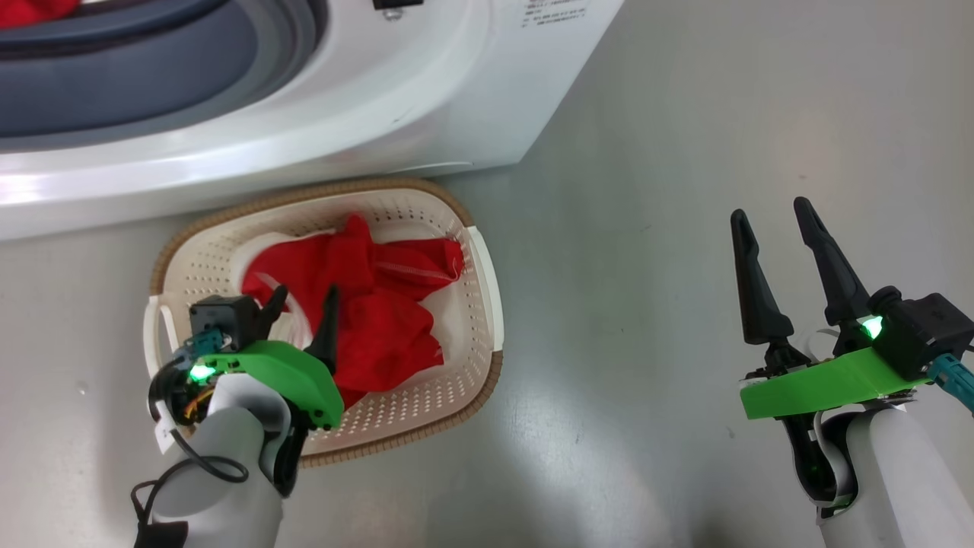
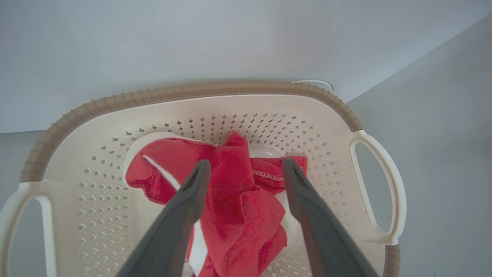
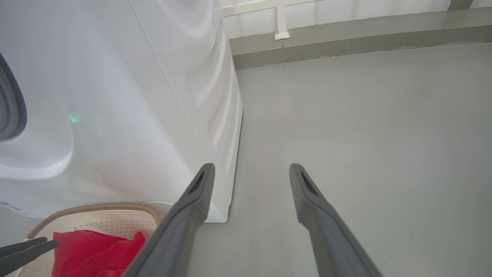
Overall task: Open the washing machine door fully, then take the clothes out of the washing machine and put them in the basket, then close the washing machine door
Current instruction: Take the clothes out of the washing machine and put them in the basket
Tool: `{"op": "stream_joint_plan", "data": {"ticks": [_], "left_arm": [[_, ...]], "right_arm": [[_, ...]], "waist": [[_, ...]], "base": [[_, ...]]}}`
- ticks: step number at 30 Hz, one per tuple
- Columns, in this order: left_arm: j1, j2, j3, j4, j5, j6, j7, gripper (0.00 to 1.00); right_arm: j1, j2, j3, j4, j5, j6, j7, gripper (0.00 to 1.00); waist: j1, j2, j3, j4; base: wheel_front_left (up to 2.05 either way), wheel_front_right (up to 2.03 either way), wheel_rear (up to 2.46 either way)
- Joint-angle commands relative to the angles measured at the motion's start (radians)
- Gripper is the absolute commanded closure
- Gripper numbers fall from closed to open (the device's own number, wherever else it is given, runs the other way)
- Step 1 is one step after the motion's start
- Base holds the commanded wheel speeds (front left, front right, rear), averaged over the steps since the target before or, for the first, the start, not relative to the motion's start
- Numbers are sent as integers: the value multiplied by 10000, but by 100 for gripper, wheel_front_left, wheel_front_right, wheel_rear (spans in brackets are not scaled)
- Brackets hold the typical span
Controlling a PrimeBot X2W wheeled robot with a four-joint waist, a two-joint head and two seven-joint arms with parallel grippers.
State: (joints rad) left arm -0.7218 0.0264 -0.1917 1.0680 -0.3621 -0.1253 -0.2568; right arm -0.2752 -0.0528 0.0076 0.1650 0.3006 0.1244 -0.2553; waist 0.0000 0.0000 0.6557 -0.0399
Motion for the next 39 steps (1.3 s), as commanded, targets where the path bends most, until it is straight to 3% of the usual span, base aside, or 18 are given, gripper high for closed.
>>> {"op": "stream_joint_plan", "data": {"ticks": [1,12,24,39], "left_arm": [[310,265,343,-240,-1,-53,-49,0],[903,260,928,-1154,133,-53,-49,0],[2160,252,2181,-3665,740,-54,-49,0],[4113,240,2716,-6662,1334,-54,-49,0]], "right_arm": [[-8,26,151,-156,-98,63,-65,0],[105,15,227,46,-134,63,-65,0],[485,-106,322,360,-55,63,-65,0],[1330,-187,370,621,70,63,-65,0]], "waist": [[0,0,-201,55],[0,0,-1099,195],[0,0,-2555,468],[0,0,-4298,672]], "base": [[0,0,0],[0,0,0],[0,0,0],[0,0,0]]}}
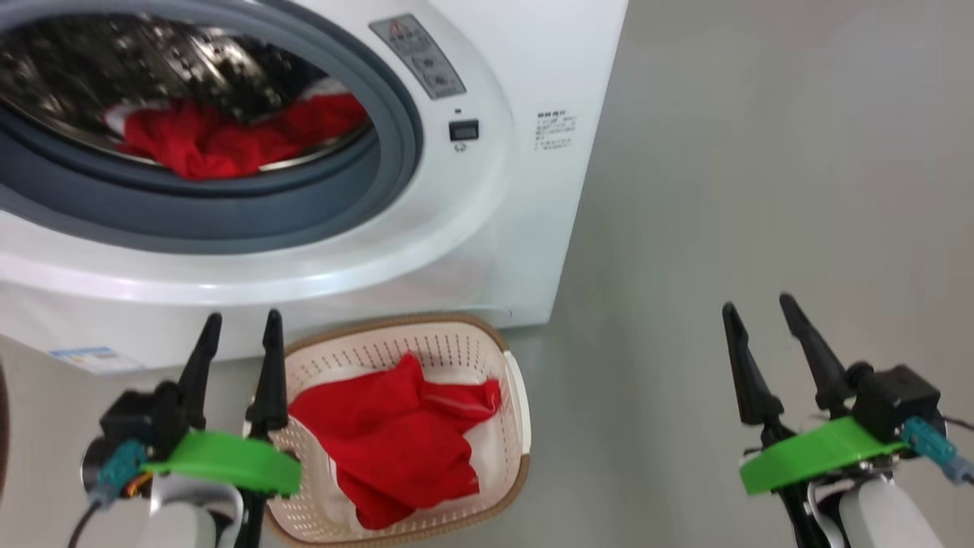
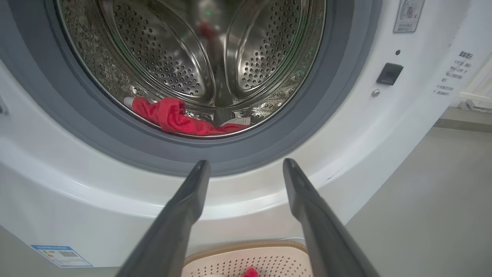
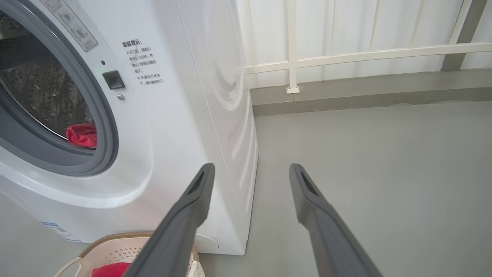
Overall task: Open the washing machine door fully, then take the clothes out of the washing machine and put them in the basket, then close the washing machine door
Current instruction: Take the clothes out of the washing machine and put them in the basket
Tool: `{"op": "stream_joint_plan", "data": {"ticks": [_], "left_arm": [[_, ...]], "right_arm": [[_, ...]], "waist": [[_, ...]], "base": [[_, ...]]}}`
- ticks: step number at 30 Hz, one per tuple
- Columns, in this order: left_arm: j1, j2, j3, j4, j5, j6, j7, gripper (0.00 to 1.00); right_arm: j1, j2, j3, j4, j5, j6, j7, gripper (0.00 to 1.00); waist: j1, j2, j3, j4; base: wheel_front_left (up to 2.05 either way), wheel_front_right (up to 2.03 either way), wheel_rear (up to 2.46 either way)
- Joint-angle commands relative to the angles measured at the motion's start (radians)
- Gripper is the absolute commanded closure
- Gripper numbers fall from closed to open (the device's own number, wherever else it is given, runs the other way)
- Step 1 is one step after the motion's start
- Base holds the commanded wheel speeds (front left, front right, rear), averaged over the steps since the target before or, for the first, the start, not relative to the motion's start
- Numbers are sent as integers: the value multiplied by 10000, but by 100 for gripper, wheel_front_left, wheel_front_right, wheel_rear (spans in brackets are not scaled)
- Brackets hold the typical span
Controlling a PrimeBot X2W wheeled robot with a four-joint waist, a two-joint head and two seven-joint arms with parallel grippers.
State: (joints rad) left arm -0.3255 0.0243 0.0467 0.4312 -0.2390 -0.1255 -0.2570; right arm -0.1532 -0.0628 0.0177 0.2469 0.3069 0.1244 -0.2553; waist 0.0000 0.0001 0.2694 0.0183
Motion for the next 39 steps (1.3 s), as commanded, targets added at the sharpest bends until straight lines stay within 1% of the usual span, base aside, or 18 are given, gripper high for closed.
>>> {"op": "stream_joint_plan", "data": {"ticks": [1,8,15,18,27,31,39], "left_arm": [[323,261,344,-456,134,-52,-47,0],[1529,261,644,-1413,290,-52,-47,0],[2643,260,975,-2353,394,-52,-47,0],[2845,260,1012,-2543,372,-20,-47,0],[3000,260,896,-2826,242,170,-47,0],[2996,260,862,-2835,240,183,-47,0],[2606,260,677,-2489,346,190,-47,0]], "right_arm": [[205,-91,265,-184,15,63,-65,0],[922,-128,206,-197,82,63,-65,0],[1433,-166,54,-293,116,63,-65,0],[1500,-171,2,-314,118,63,-65,0],[1532,-138,-164,-365,109,63,-65,0],[1509,-121,-151,-367,109,63,-65,0],[1326,-55,-120,-421,106,63,-65,0]], "waist": [[0,-1,-563,101],[0,-1,-1277,91],[0,-1,-1542,35],[0,-1,-1537,32],[0,-1,-1470,25],[0,-1,-1440,-2],[0,-1,-1056,-18]], "base": [[0,0,0],[0,0,0],[0,0,0],[0,0,0],[0,0,0],[0,0,0],[0,0,0]]}}
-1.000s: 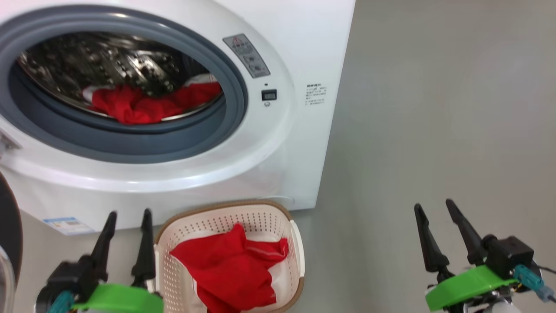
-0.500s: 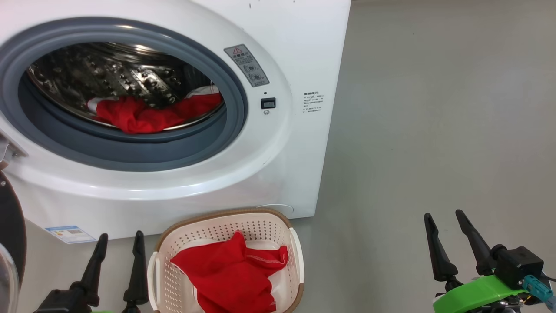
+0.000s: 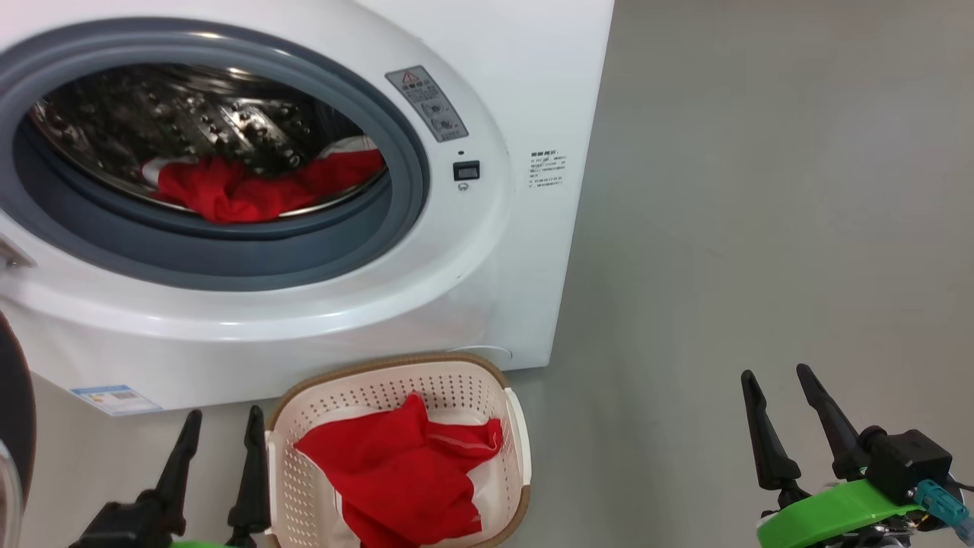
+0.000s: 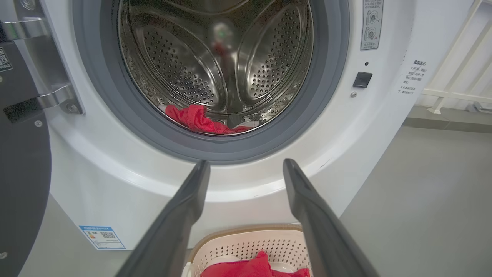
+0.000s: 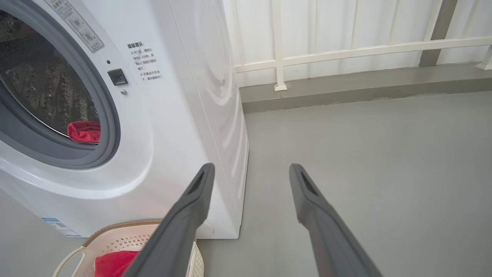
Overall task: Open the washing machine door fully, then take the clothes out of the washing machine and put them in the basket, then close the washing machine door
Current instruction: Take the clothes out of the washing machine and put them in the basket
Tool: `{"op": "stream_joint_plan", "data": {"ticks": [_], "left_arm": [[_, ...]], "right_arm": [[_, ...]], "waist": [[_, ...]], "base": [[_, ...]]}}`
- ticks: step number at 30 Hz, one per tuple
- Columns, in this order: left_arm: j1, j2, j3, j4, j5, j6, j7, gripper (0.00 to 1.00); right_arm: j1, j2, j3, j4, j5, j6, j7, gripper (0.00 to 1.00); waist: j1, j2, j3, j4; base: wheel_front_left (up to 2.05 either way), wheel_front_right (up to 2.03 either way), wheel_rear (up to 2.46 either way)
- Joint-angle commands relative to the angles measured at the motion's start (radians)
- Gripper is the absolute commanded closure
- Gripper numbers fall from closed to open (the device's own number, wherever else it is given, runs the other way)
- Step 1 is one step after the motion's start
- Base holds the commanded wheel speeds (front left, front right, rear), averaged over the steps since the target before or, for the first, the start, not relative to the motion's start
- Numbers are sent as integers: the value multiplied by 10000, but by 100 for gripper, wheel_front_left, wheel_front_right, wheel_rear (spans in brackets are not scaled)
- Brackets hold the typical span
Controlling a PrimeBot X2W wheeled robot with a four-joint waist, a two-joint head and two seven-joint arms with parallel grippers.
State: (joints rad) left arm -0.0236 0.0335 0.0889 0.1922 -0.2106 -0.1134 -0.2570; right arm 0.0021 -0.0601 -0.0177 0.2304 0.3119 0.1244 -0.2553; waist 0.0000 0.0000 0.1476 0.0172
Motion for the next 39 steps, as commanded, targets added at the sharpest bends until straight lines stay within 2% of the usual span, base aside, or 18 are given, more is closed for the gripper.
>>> {"op": "stream_joint_plan", "data": {"ticks": [1,9,19,20,29,35,39], "left_arm": [[-604,168,226,37,131,65,-47,0],[-3478,333,100,2186,994,246,-47,0],[-7570,1123,-62,5627,1839,1160,-47,0],[-7570,1123,-62,5627,1839,1160,-47,0],[-9829,1962,-464,8213,2588,2142,-47,0],[-10922,2431,-625,9681,2727,2365,-47,0],[-11507,2659,-641,10190,2694,2515,-47,0]], "right_arm": [[-284,-69,244,-262,59,63,-65,0],[-942,16,404,-338,68,63,-65,0],[-1795,85,457,-435,125,63,-65,0],[-1795,85,457,-435,125,63,-65,0],[-2164,96,517,-509,288,63,-65,0],[-2274,97,621,-543,339,63,-65,0],[-2372,98,670,-580,367,63,-65,0]], "waist": [[0,0,260,-11],[0,0,1426,-131],[0,0,2798,-589],[0,0,2798,-589],[0,0,3384,-853],[0,0,3636,-1017],[0,0,3831,-1120]], "base": [[0,0,0],[0,0,0],[0,0,0],[0,0,0],[0,0,0],[0,0,0],[0,0,0]]}}
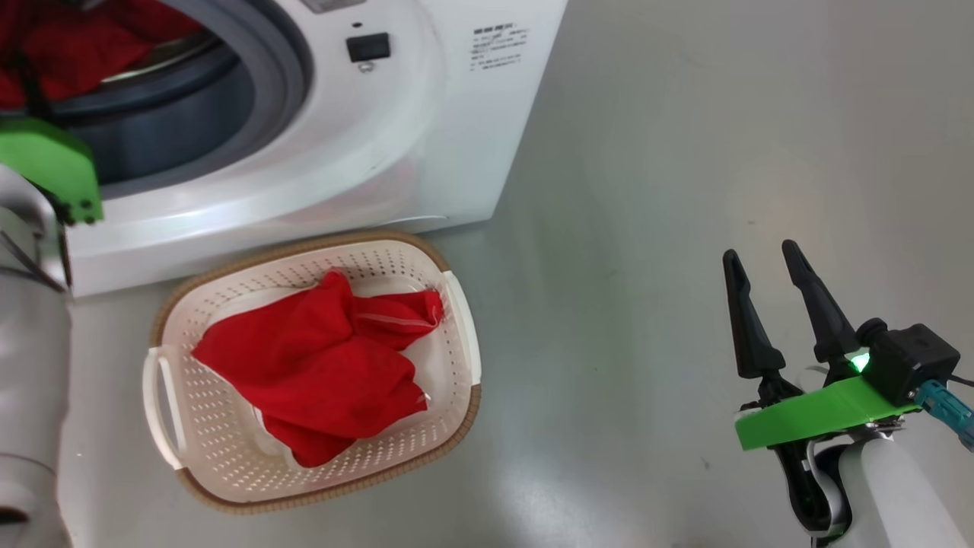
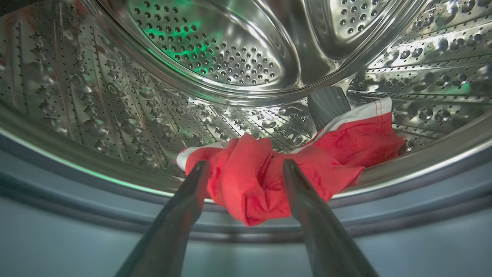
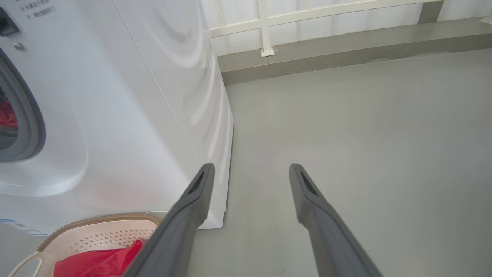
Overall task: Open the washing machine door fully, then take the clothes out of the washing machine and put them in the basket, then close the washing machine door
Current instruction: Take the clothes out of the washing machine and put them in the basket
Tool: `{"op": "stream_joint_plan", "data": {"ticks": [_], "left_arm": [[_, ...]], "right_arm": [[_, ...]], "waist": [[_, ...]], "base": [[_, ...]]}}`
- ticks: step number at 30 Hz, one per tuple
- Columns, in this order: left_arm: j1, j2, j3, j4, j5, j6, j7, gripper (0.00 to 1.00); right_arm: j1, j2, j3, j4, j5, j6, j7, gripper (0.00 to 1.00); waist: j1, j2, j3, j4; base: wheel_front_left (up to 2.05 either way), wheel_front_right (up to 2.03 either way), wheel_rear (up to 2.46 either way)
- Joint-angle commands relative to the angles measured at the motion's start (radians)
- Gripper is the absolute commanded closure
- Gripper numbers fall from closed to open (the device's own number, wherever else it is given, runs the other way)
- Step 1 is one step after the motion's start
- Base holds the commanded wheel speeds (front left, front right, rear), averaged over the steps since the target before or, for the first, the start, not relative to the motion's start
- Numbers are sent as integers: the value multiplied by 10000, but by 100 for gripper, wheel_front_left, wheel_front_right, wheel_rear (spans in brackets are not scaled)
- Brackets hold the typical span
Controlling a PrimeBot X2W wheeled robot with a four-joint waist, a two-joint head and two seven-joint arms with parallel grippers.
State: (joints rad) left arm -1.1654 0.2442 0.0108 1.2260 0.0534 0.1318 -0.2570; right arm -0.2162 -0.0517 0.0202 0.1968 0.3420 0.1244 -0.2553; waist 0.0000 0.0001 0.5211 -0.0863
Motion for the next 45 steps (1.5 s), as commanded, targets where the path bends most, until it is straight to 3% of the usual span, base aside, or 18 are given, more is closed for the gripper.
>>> {"op": "stream_joint_plan", "data": {"ticks": [1,11,12,14,15,28,39,45], "left_arm": [[-200,621,136,-49,38,58,-47,0],[-698,1185,62,506,-91,30,321,0],[-718,1202,79,527,-136,16,376,44],[-743,1247,53,556,-157,34,419,76],[-745,1265,51,569,-179,35,460,100],[-118,958,192,193,-815,-780,-31,100],[3028,96,492,-4394,-1308,-1016,-45,100],[4710,-675,1153,-6861,-1609,-1440,-46,100]], "right_arm": [[-203,13,317,-254,75,63,-65,0],[-298,14,429,-301,147,63,-65,0],[-298,14,415,-309,145,63,-65,0],[-305,14,402,-325,148,63,-65,0],[-309,14,398,-329,147,63,-65,0],[-212,14,268,-256,-8,63,-65,0],[135,14,198,-144,-214,63,-65,0],[431,14,58,-132,-321,63,-65,0]], "waist": [[0,-1,147,-129],[0,-1,443,-486],[0,-1,462,-495],[0,-1,495,-505],[0,-1,505,-506],[0,-1,93,-57],[0,-1,-671,465],[0,-1,-983,753]], "base": [[0,0,0],[0,0,0],[0,0,0],[0,0,0],[0,0,0],[0,0,0],[0,0,0],[0,0,0]]}}
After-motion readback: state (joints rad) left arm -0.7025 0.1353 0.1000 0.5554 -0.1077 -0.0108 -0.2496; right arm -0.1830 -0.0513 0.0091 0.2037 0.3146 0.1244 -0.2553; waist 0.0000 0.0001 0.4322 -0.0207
